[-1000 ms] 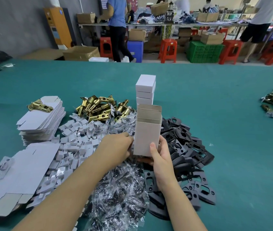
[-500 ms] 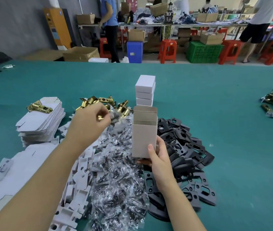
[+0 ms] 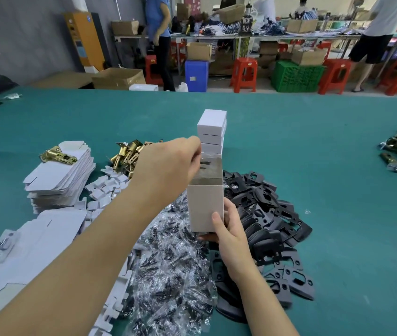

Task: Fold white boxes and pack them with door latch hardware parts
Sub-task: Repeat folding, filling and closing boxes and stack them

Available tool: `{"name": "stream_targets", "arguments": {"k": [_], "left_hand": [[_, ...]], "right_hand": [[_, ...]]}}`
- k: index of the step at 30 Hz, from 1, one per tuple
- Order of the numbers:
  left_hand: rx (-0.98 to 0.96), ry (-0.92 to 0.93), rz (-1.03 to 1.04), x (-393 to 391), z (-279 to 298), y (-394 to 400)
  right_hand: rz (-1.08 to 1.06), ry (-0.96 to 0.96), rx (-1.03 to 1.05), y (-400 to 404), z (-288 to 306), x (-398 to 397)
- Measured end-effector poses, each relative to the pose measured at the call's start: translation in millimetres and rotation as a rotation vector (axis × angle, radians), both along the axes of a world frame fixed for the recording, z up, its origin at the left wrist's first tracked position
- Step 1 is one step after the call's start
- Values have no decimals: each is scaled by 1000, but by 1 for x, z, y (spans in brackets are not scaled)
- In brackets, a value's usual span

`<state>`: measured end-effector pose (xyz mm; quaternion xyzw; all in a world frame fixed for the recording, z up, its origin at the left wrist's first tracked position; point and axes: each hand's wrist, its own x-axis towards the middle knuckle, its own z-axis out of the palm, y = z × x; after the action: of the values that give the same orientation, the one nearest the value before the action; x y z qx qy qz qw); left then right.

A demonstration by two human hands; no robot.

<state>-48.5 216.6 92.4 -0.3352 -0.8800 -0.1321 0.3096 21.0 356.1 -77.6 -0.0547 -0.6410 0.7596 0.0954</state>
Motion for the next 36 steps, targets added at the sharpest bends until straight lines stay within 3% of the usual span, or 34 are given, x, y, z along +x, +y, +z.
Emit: {"name": "stream_targets", "arguments": {"k": [3,9,16,24,30,36], "left_hand": [[-97,26,-1,-3,-5,-1],[-273,-97,64,-6,-5,0],[-119,-264,18,-1,-8,9],[-249,-380,-34,1,-14,11],[-102,-524,-139,8,-16,10],[-6,-384,-78,6,-22,4]], "right_hand": [[8,8,-11,0,0,0],[14,12,1,-1,0,0],[18,16,-40,0,1,0],[17,27,-43,-2,2,1],[11,25,-52,-2,3,1],[4,27,-46,-1,2,0]]}}
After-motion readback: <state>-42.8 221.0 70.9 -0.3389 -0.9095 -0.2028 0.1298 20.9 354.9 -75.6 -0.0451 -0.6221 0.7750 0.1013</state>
